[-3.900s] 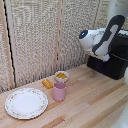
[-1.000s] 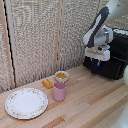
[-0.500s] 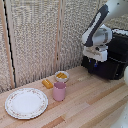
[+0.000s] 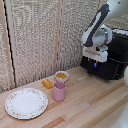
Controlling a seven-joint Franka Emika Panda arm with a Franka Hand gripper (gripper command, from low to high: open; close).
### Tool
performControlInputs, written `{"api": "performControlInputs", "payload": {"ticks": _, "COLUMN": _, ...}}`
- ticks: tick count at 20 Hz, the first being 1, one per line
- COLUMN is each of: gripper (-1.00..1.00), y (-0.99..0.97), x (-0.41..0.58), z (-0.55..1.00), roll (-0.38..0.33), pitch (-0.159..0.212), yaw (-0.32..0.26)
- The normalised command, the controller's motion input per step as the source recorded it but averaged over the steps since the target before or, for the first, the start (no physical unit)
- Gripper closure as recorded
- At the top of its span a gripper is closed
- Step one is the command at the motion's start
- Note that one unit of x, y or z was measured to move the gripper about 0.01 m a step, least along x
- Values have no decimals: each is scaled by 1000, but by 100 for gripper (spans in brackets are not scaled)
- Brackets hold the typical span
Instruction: Carefully navigate your gripper to the air fryer's handle. Confidently seize the handle using your gripper. Gradually bring the handle toward yourself to access the air fryer.
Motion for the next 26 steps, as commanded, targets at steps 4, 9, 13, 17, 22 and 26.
{"api": "performControlInputs", "payload": {"ticks": 4, "gripper": 100, "y": 939, "x": -178, "z": -36, "roll": 0, "pitch": -123, "yaw": -27}}
{"api": "performControlInputs", "payload": {"ticks": 9, "gripper": 100, "y": 926, "x": -15, "z": -46, "roll": 0, "pitch": -153, "yaw": -71}}
{"api": "performControlInputs", "payload": {"ticks": 13, "gripper": 100, "y": 927, "x": 8, "z": -4, "roll": 0, "pitch": -165, "yaw": -65}}
{"api": "performControlInputs", "payload": {"ticks": 17, "gripper": 100, "y": 916, "x": 164, "z": -49, "roll": -3, "pitch": -91, "yaw": -84}}
{"api": "performControlInputs", "payload": {"ticks": 22, "gripper": 100, "y": 922, "x": 281, "z": -125, "roll": -10, "pitch": -21, "yaw": -74}}
{"api": "performControlInputs", "payload": {"ticks": 26, "gripper": 100, "y": 924, "x": 304, "z": -84, "roll": -1, "pitch": 0, "yaw": -69}}
